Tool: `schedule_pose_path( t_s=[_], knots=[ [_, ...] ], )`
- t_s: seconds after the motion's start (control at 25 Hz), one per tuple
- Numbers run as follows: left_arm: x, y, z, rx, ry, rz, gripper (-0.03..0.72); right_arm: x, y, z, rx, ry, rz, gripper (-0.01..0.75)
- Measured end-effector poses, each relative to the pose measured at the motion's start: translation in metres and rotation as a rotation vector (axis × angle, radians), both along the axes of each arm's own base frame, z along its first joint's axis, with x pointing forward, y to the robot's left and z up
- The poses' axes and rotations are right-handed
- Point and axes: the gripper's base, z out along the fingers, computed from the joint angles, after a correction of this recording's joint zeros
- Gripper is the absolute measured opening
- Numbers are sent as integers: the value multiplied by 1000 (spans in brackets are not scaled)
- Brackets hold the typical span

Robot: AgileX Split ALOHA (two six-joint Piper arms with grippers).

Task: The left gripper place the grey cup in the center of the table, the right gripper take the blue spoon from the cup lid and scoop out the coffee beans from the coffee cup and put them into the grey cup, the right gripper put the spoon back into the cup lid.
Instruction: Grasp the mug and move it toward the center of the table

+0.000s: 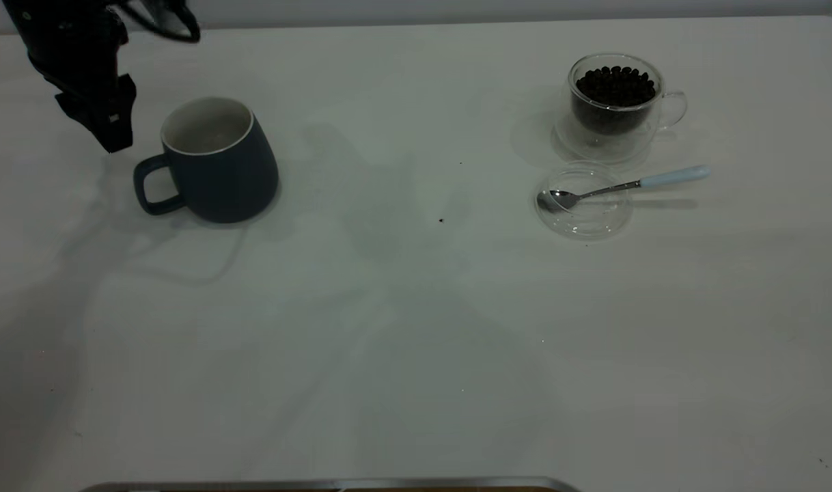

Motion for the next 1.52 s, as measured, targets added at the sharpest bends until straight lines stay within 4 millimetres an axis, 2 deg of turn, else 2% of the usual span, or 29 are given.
schedule_pose_path(
  t_s=[0.32, 0.56, 0.72, 0.88, 1.12, 1.52],
  knots=[
    [3, -11, -25, 18, -1, -224, 475, 0, 0, 0, 0, 0, 0, 562],
    [10, -26, -25, 21, -100, -366, 475, 0, 0, 0, 0, 0, 0, 562],
    [8, -35, -26, 42, -91, -488, 475, 0, 0, 0, 0, 1, 0, 562],
    [5, -46, -36, 40, -70, -549, 475, 0, 0, 0, 0, 1, 0, 562],
    [-1, -76, -50, 18, -92, -616, 475, 0, 0, 0, 0, 1, 0, 562],
    [-8, -131, -50, -77, -223, -631, 475, 0, 0, 0, 0, 1, 0, 562]
  ],
)
